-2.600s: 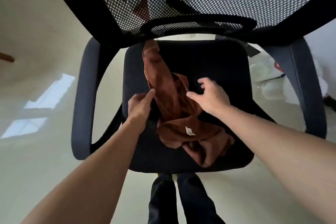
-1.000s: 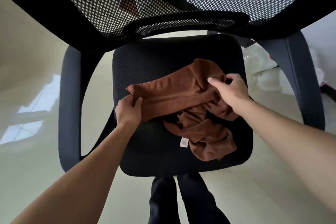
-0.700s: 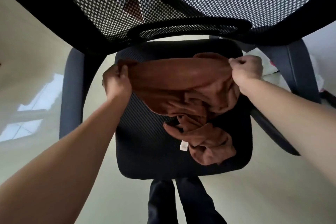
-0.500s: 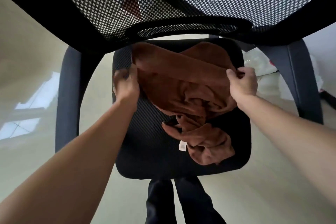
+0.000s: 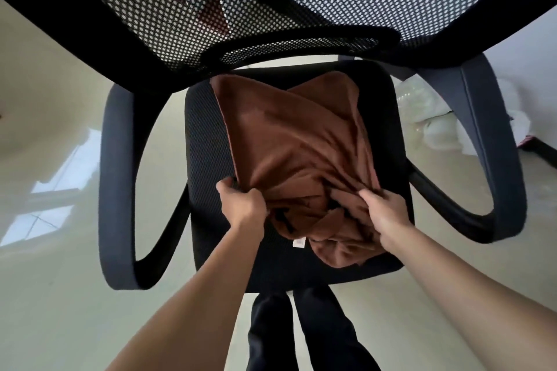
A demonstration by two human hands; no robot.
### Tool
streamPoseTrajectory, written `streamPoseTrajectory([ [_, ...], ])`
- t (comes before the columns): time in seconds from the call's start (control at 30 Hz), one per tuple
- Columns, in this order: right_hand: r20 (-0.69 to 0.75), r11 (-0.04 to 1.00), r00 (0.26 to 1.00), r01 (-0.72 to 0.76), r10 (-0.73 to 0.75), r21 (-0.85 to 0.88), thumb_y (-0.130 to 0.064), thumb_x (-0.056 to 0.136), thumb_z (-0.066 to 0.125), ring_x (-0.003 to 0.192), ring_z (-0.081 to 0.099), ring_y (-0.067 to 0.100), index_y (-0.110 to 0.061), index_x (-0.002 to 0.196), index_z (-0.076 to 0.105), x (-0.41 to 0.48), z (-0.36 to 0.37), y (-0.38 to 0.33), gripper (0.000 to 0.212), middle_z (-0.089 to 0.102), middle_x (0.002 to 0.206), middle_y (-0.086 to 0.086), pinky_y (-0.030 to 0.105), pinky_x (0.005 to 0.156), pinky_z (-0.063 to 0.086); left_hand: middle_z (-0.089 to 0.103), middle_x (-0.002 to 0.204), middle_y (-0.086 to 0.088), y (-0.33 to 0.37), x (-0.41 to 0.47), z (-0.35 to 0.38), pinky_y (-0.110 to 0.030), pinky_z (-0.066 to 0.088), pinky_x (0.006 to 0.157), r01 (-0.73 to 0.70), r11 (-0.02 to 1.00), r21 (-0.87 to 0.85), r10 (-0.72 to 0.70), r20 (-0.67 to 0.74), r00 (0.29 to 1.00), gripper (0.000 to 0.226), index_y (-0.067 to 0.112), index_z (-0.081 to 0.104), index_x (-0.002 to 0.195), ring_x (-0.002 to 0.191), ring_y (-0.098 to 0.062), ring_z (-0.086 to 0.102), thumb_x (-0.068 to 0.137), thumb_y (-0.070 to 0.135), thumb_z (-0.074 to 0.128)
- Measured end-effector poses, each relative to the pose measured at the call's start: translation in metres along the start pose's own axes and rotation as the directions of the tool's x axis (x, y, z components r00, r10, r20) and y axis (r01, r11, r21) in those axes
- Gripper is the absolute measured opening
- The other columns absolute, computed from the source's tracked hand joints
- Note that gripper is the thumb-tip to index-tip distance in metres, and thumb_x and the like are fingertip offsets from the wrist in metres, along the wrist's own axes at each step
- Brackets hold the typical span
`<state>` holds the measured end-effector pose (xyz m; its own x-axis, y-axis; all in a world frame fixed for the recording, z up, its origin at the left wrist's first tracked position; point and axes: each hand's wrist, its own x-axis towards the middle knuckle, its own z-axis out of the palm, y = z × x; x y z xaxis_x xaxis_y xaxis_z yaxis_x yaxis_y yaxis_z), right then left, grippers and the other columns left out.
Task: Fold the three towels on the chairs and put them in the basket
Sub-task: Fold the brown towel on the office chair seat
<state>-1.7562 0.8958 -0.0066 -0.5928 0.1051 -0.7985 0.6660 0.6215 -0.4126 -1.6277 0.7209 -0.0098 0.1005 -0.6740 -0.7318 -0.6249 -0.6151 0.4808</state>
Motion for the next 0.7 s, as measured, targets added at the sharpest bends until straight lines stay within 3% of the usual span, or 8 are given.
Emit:
streamPoseTrajectory([
  [0.13,0.11,0.966,0.993,-0.002,0.031,-0.257,-0.02,0.087,0.068,0.07,0.06,0.014,-0.01,0.098,0.066,-0.015,-0.019,0.025,0.015,0.064,0.079,-0.002,0.025,0.058,0.047,0.065,0.086,-0.017,-0.036,0.017,-0.035,-0.049,0.057,0.075,-0.043,0.924,0.379,0.04,0.015,0.999,0.025,0.011,0.061,0.09,0.081,-0.041,0.064,0.072,0.006,0.043],
  [0.23,0.228,0.847,0.963,0.002,0.141,-0.531,-0.026,0.08,0.073,0.075,0.062,0.019,-0.015,0.092,0.064,-0.014,-0.029,0.029,0.019,0.065,0.083,0.002,0.031,0.065,0.052,0.064,0.082,-0.016,-0.049,0.024,-0.053,-0.046,0.059,0.068,-0.039,0.833,0.552,-0.039,0.129,0.991,0.031,0.011,0.064,0.093,0.075,-0.037,0.063,0.069,0.011,0.045],
  [0.3,0.216,0.786,0.975,0.094,0.051,-0.611,-0.041,0.07,0.08,0.076,0.061,0.021,-0.019,0.082,0.059,-0.002,-0.03,0.016,0.033,0.063,0.081,0.001,0.033,0.071,0.049,0.065,0.078,-0.016,-0.041,0.028,-0.057,-0.04,0.059,0.064,-0.095,0.813,0.575,-0.025,0.197,0.98,0.025,0.013,0.065,0.084,0.071,-0.037,0.064,0.064,0.019,0.051],
  [0.4,0.083,0.84,0.98,0.199,-0.182,-0.505,-0.065,0.055,0.077,0.087,0.066,0.025,-0.022,0.093,0.064,0.023,-0.018,-0.033,0.059,0.069,0.093,0.005,0.035,0.082,0.052,0.064,0.068,-0.016,-0.004,0.041,-0.047,-0.038,0.05,0.058,-0.168,0.904,0.393,0.089,0.212,0.973,0.024,0.01,0.06,0.064,0.069,-0.033,0.066,0.064,0.033,0.067],
  [0.47,0.037,0.899,0.969,0.239,-0.243,-0.368,-0.072,0.05,0.072,0.084,0.068,0.026,-0.019,0.09,0.065,0.039,-0.002,-0.07,0.067,0.072,0.091,0.006,0.035,0.075,0.051,0.064,0.067,-0.013,0.028,0.054,-0.034,-0.032,0.049,0.05,-0.181,0.962,0.204,0.139,0.202,0.969,0.034,0.008,0.061,0.063,0.058,-0.024,0.06,0.072,0.038,0.074],
  [0.57,0.029,0.952,0.975,0.221,-0.22,-0.209,-0.051,0.069,0.079,0.069,0.062,0.015,-0.018,0.076,0.058,0.054,0.021,-0.114,0.04,0.066,0.08,-0.001,0.032,0.064,0.051,0.063,0.064,-0.006,0.068,0.076,-0.014,-0.017,0.039,0.038,-0.181,0.982,0.06,0.168,0.171,0.971,0.034,0.015,0.058,0.067,0.05,-0.018,0.057,0.071,0.043,0.077],
  [0.7,-0.16,0.947,0.935,0.303,-0.317,-0.109,-0.013,0.073,0.078,0.076,0.066,0.016,-0.017,0.083,0.067,0.078,0.028,-0.137,0.016,0.068,0.086,0.002,0.026,0.069,0.054,0.057,0.068,-0.005,0.086,0.105,-0.001,-0.023,0.038,0.047,-0.218,0.968,0.12,0.202,0.134,0.97,0.026,0.019,0.048,0.066,0.061,-0.021,0.054,0.073,0.029,0.071],
])
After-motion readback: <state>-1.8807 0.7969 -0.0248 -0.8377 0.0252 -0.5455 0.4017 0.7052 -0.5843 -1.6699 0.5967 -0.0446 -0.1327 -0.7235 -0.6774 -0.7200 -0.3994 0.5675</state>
